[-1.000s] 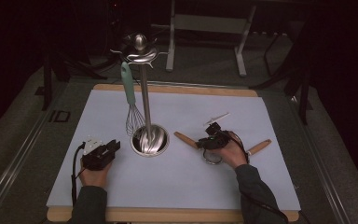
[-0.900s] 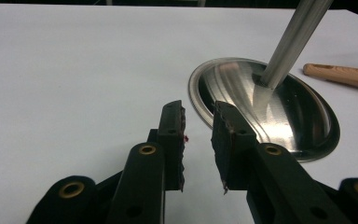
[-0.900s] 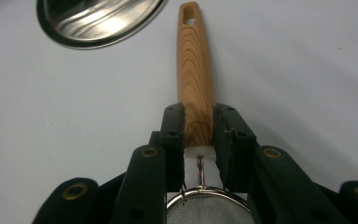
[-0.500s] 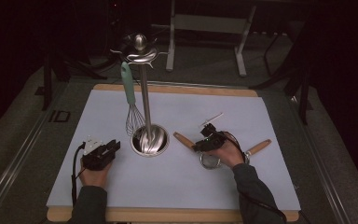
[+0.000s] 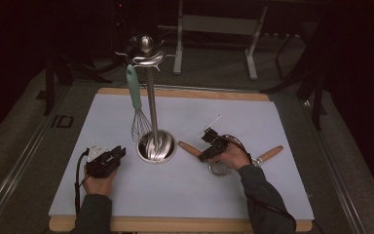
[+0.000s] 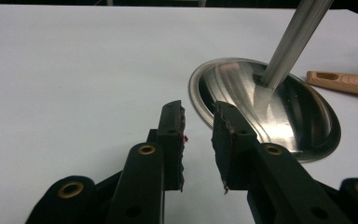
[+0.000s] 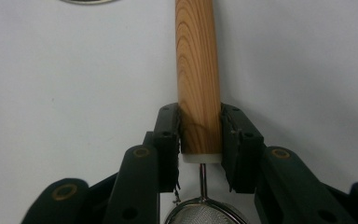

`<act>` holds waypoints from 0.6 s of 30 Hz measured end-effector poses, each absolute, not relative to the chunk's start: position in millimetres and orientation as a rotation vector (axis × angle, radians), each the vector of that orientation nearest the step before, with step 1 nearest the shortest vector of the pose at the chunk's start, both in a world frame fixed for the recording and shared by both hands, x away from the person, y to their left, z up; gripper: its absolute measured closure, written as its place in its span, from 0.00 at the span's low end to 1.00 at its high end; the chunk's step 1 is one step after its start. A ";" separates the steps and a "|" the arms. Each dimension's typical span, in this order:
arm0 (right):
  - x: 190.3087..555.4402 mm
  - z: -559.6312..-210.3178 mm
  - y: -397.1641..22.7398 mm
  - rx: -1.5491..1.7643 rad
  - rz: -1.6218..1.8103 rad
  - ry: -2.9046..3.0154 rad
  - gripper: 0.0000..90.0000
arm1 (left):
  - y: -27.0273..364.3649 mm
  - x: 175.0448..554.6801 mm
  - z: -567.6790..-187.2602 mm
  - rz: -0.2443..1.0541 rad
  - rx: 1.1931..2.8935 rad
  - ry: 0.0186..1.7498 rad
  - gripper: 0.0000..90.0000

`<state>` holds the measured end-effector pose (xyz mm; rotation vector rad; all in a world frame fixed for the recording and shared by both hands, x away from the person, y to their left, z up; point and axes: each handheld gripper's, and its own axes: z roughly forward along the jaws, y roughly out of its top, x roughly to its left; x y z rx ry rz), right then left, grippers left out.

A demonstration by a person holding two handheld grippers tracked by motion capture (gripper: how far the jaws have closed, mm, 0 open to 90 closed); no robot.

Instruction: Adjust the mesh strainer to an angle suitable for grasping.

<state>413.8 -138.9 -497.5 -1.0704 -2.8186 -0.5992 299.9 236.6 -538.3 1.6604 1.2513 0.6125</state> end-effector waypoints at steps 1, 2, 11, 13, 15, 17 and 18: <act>414.5 -497.3 -138.1 -1.064 -0.591 -2.825 0.78 | 236.6 299.9 -538.3 0.612 1.660 1.251 0.82; 414.2 -496.5 -137.2 -1.068 -0.575 -2.824 0.78 | 236.6 299.9 -538.3 0.612 1.659 1.252 0.82; 410.4 -488.0 -135.4 -1.058 -0.628 -2.833 0.79 | 236.6 300.0 -538.3 0.612 1.659 1.254 0.81; 408.7 -484.2 -135.4 -1.051 -0.649 -2.841 0.79 | 236.5 300.0 -538.3 0.612 1.659 1.254 0.81; 406.8 -479.6 -135.5 -1.037 -0.674 -2.852 0.79 | 236.5 300.0 -538.3 0.613 1.659 1.254 0.81; 404.7 -474.5 -135.8 -1.036 -0.709 -2.847 0.79 | 236.5 299.9 -538.3 0.613 1.660 1.254 0.81; 404.1 -472.1 -136.3 -1.033 -0.729 -2.844 0.79 | 236.4 300.0 -538.3 0.614 1.660 1.253 0.81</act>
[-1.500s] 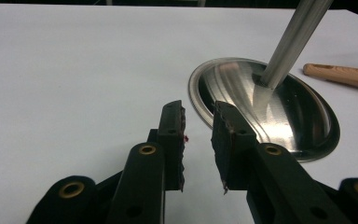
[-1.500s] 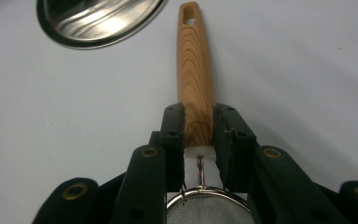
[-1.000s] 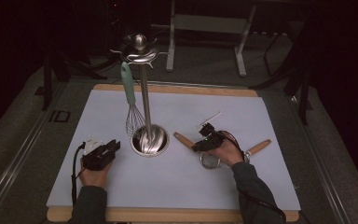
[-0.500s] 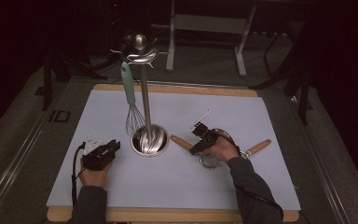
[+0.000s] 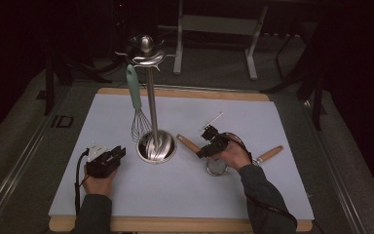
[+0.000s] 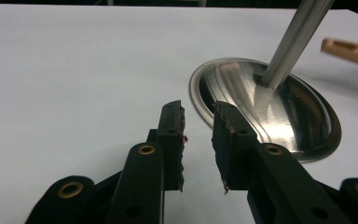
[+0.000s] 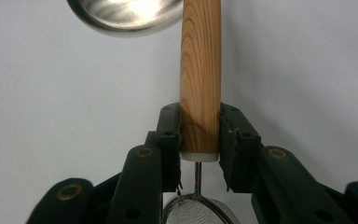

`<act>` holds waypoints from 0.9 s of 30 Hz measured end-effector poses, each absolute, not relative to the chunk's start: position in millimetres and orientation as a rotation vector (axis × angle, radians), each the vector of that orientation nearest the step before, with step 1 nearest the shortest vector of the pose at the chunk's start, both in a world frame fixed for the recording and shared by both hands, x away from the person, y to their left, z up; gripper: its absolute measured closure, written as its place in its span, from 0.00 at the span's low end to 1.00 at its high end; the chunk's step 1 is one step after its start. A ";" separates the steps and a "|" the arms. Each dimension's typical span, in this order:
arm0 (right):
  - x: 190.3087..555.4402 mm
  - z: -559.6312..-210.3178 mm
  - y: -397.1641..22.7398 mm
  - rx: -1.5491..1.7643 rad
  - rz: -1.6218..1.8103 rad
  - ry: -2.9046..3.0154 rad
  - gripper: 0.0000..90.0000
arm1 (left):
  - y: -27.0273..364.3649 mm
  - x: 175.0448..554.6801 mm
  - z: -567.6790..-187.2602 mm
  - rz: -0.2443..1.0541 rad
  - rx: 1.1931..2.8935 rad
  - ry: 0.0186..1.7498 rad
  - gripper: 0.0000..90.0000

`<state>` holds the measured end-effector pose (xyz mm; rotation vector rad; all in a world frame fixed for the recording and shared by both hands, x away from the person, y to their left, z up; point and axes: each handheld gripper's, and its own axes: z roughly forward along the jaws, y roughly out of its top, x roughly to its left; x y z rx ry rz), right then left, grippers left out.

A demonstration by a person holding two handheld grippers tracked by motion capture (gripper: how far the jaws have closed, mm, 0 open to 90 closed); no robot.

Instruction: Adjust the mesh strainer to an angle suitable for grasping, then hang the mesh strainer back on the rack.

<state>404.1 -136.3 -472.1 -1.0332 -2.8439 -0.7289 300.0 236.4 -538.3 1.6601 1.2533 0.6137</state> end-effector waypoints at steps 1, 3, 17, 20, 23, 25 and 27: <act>403.3 -469.9 -136.7 -1.030 -0.744 -2.844 0.79 | 236.3 299.9 -538.3 0.614 1.661 1.252 0.81; 401.5 -466.0 -137.0 -1.030 -0.762 -2.851 0.79 | 236.3 300.0 -538.3 0.614 1.662 1.252 0.81; 394.7 -458.3 -140.6 -1.030 -0.864 -2.844 0.79 | 235.6 300.6 -538.4 0.613 1.666 1.252 0.81; 392.5 -455.6 -140.6 -1.027 -0.885 -2.847 0.79 | 235.5 300.7 -538.5 0.614 1.666 1.252 0.81; 390.2 -452.2 -140.9 -1.023 -0.915 -2.843 0.79 | 235.3 300.6 -538.4 0.617 1.671 1.250 0.81; 388.6 -449.5 -141.8 -1.020 -0.939 -2.841 0.79 | 235.3 300.7 -538.4 0.617 1.673 1.250 0.81; 387.2 -446.8 -143.1 -1.015 -0.966 -2.840 0.79 | 235.3 300.6 -538.4 0.617 1.673 1.250 0.81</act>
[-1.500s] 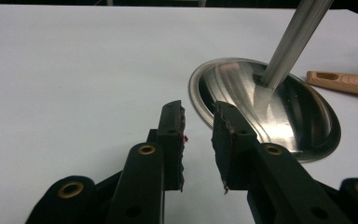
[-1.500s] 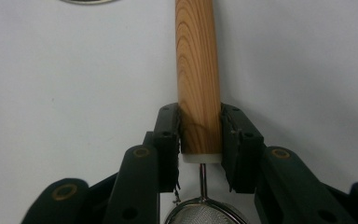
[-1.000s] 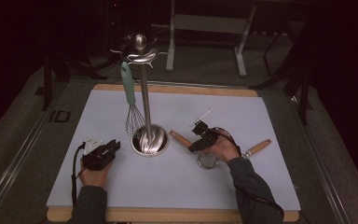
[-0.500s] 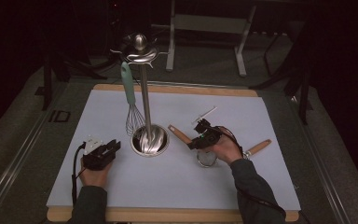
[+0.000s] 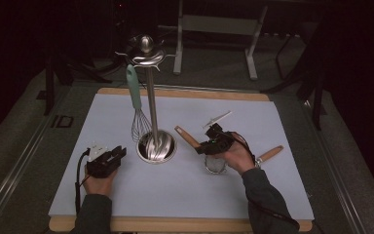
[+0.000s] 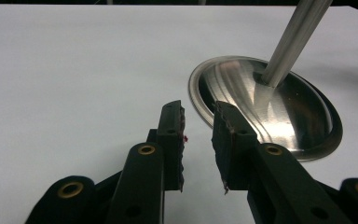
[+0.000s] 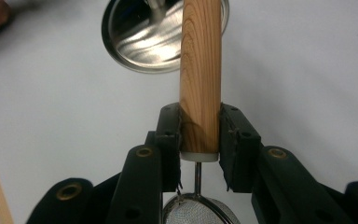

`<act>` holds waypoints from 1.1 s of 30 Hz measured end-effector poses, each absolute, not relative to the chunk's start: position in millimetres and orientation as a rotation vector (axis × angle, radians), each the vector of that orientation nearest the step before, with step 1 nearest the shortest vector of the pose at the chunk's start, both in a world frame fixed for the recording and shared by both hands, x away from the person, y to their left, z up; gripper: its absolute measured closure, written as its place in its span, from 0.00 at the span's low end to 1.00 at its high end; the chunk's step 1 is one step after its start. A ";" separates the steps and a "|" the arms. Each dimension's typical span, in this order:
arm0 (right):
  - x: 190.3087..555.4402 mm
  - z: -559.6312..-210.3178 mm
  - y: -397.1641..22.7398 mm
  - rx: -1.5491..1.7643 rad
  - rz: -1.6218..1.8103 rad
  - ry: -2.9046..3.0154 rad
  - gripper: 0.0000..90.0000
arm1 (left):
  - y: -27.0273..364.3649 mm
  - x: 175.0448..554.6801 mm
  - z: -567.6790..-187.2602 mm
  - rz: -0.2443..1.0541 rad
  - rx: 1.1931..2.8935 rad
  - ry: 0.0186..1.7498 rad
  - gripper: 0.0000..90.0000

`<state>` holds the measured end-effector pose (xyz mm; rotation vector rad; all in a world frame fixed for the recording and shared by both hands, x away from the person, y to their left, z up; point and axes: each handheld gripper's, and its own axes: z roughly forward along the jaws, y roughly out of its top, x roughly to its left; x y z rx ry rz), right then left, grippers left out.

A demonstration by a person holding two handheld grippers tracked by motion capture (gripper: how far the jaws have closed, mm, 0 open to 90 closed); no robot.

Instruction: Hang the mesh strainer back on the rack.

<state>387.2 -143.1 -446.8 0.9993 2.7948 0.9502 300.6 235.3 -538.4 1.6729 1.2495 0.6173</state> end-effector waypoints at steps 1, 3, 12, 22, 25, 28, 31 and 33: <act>386.3 -444.8 -144.2 1.001 0.967 2.788 0.79 | 235.3 300.6 -538.3 0.618 1.673 1.249 0.81; 385.3 -443.2 -145.1 1.005 0.982 2.778 0.79 | 235.1 300.5 -538.4 0.619 1.674 1.247 0.81; 375.7 -432.1 -149.0 0.985 1.068 2.728 0.79 | 234.7 300.6 -538.4 0.620 1.674 1.248 0.81; 363.3 -418.7 -146.8 0.920 1.109 2.692 0.79 | 234.4 300.5 -538.5 0.620 1.675 1.246 0.81; 359.4 -415.1 -147.8 0.906 1.127 2.678 0.79 | 234.4 300.4 -538.4 0.620 1.677 1.245 0.81; 355.9 -411.3 -150.3 0.897 1.160 2.669 0.79 | 234.2 300.4 -538.5 0.621 1.679 1.244 0.81; 350.3 -406.1 -152.7 0.888 1.208 2.662 0.79 | 234.1 300.4 -538.5 0.619 1.679 1.245 0.81; 347.6 -403.1 -153.7 0.879 1.221 2.655 0.79 | 234.0 300.3 -538.4 0.619 1.680 1.245 0.81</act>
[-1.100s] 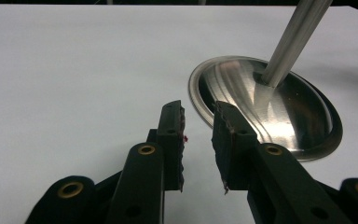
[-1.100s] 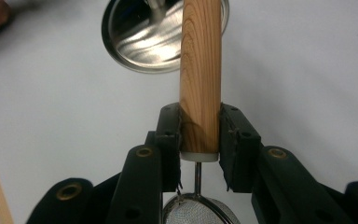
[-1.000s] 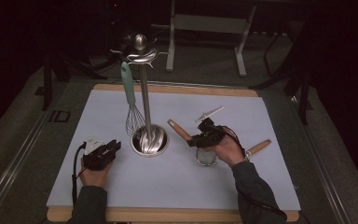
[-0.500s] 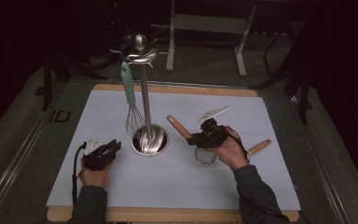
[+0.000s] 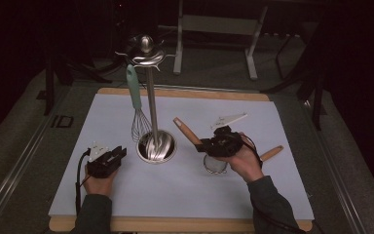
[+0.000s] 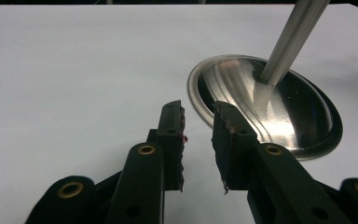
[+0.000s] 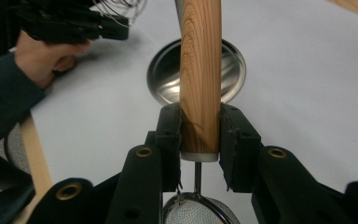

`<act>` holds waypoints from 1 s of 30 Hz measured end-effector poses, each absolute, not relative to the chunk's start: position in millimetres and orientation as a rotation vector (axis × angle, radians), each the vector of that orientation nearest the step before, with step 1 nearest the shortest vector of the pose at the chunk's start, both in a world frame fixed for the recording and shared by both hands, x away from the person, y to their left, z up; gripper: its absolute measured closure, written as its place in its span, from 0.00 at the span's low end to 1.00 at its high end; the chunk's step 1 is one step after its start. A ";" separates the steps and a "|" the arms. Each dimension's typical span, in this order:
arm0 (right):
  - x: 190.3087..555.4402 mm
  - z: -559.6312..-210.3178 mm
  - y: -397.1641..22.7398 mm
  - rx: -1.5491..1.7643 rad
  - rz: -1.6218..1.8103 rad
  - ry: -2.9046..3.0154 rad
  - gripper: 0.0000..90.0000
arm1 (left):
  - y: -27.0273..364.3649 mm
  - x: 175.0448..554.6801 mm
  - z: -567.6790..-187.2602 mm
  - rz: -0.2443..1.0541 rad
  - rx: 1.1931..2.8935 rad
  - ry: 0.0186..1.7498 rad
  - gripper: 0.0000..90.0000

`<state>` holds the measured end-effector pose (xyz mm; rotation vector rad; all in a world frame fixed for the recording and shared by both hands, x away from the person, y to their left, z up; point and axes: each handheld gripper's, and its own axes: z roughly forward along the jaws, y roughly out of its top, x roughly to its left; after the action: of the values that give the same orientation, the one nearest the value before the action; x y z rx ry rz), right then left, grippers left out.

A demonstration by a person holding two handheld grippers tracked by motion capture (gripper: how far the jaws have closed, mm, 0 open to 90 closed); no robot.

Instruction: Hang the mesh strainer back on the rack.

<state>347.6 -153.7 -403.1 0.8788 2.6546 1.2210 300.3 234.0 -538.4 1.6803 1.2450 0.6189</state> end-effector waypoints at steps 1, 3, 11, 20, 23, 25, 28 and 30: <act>345.4 -400.7 -154.5 0.873 1.234 2.650 0.79 | 233.9 300.3 -538.5 0.620 1.679 1.245 0.81; 342.6 -396.6 -155.7 0.865 1.250 2.638 0.79 | 233.9 300.4 -538.5 0.621 1.679 1.246 0.82; 333.8 -382.3 -156.3 0.822 1.319 2.605 0.79 | 233.6 300.2 -538.5 0.624 1.680 1.245 0.82; 331.5 -372.9 -156.7 0.805 1.377 2.565 0.79 | 233.5 300.4 -538.6 0.625 1.681 1.247 0.82; 330.4 -368.4 -156.5 0.798 1.399 2.549 0.79 | 233.3 300.4 -538.5 0.628 1.684 1.245 0.82; 329.4 -365.3 -156.2 0.791 1.411 2.541 0.79 | 233.0 300.5 -538.5 0.627 1.684 1.246 0.82; 327.6 -360.2 -155.9 0.778 1.421 2.531 0.79 | 233.2 300.5 -538.5 0.628 1.687 1.245 0.82; 326.2 -357.3 -155.3 0.769 1.423 2.523 0.79 | 233.1 300.5 -538.5 0.628 1.688 1.244 0.82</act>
<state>326.2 -155.3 -357.3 0.7692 2.5233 1.4235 300.5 233.1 -538.5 1.6879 1.2444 0.6282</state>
